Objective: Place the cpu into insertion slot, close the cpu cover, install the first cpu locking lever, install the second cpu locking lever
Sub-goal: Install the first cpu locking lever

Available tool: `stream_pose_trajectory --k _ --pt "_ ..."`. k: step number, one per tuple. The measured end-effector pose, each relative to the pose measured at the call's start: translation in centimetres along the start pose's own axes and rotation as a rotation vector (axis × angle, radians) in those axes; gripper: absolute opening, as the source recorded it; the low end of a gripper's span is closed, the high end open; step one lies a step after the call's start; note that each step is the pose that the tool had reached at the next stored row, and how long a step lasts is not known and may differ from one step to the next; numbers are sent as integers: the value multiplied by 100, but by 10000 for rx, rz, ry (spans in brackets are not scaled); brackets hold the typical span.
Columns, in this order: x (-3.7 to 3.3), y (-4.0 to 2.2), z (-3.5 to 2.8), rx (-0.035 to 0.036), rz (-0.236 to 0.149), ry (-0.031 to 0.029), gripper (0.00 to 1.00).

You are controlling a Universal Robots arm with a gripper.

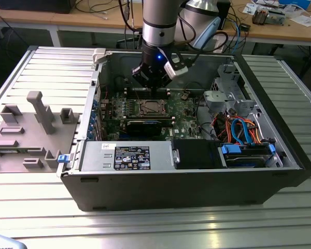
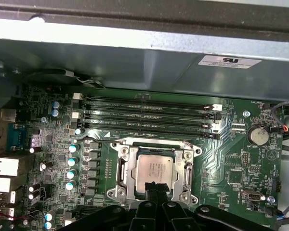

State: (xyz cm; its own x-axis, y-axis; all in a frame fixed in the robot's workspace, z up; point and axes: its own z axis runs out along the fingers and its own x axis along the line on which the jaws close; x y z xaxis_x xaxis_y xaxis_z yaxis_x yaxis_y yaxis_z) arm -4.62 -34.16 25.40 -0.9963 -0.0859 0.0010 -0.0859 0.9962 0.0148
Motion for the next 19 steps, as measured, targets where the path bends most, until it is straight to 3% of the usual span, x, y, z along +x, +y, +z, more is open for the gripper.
stream_pose_trajectory --k 19 --pt "11 3 -24 0 2 0 11"
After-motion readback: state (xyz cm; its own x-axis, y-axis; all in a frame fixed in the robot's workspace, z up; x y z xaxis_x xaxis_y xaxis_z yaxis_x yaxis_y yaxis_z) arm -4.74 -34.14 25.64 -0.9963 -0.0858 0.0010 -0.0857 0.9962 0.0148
